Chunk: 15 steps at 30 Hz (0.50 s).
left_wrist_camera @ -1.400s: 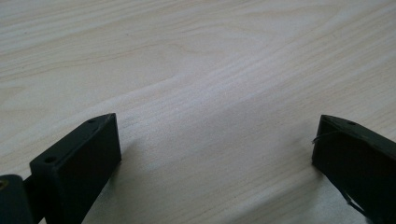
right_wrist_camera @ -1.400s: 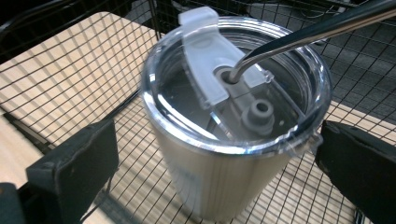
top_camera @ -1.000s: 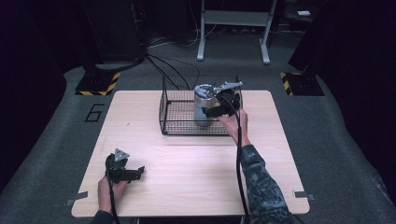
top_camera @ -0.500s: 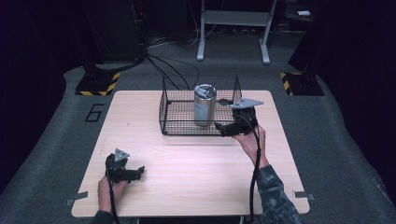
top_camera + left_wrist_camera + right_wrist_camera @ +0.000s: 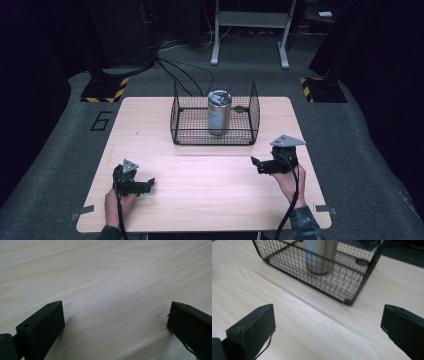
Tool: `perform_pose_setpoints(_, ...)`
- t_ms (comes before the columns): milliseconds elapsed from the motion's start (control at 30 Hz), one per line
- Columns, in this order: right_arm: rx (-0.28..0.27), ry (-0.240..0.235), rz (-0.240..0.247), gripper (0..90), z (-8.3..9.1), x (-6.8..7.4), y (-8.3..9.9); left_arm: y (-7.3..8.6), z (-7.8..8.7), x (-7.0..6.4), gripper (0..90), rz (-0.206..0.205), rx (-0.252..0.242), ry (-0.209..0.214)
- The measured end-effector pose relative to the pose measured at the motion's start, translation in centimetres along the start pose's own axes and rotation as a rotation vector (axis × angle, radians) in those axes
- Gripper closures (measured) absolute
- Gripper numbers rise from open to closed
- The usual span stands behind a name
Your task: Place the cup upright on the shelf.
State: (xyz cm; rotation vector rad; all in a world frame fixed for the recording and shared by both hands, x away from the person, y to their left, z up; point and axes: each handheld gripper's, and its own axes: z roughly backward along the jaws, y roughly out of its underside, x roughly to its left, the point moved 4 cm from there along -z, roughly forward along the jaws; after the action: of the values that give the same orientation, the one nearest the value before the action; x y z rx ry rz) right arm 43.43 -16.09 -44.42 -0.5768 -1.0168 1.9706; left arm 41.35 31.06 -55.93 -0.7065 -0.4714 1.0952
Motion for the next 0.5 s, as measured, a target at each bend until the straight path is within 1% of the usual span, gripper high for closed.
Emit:
perform_pose_setpoints(133,0.039,0.03,-0.021,0.0,0.1,-0.4,2.8,0.0,0.0,0.0,1.0,0.0,0.0,0.0)
perform_pose_setpoints(167,0.053,0.028,-0.035,0.0,0.1,-0.6,3.5,0.0,0.0,0.0,1.0,-0.001,0.001,0.0)
perform_pose_setpoints(233,0.067,0.048,-0.063,0.0,0.3,-1.1,4.9,0.0,0.0,0.0,1.0,-0.001,0.001,0.001)
perform_pose_setpoints(300,0.091,0.05,-0.087,0.0,0.2,-1.4,6.5,0.0,0.0,0.0,1.1,-0.001,0.0,0.001)
perform_pose_setpoints(333,0.104,0.062,-0.087,0.0,0.1,-1.5,7.4,0.0,0.0,0.0,1.1,-0.001,0.0,0.0)
perform_pose_setpoints(400,0.134,0.07,-0.099,0.0,-0.1,-1.6,9.0,0.0,0.0,0.0,1.0,-0.001,0.001,0.001)
perform_pose_setpoints(433,0.144,0.084,-0.11,0.0,0.0,-1.8,9.8,0.0,0.0,0.0,1.0,-0.001,0.001,0.0)
perform_pose_setpoints(500,0.152,0.083,-0.157,0.0,0.0,-2.1,11.2,0.0,0.0,0.0,1.1,-0.001,0.001,0.001)
